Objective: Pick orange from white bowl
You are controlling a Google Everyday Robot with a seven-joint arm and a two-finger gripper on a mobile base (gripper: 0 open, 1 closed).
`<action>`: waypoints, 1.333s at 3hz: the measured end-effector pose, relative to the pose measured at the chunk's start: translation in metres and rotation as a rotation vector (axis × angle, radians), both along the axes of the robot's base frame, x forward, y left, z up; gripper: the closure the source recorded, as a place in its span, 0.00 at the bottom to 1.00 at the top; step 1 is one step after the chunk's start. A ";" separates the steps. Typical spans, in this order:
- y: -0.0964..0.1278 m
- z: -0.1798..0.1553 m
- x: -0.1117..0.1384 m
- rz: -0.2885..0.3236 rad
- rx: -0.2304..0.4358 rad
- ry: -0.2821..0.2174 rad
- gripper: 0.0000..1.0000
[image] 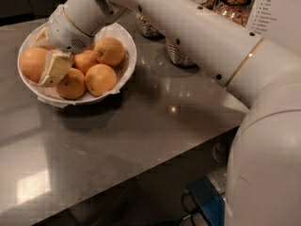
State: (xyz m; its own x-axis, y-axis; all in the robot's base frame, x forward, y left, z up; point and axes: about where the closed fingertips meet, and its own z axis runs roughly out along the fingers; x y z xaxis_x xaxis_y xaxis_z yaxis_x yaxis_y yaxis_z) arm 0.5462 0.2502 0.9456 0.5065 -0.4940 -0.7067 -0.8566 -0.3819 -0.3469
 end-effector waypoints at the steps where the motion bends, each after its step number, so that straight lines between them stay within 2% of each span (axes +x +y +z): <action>1: -0.025 0.031 -0.008 -0.046 0.024 -0.068 1.00; 2: -0.057 0.053 -0.011 -0.111 0.042 -0.118 1.00; 4: -0.141 0.060 -0.001 -0.305 -0.004 -0.181 1.00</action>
Offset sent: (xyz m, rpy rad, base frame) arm -0.0098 -0.1030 0.0792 0.0654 -0.1771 -0.2025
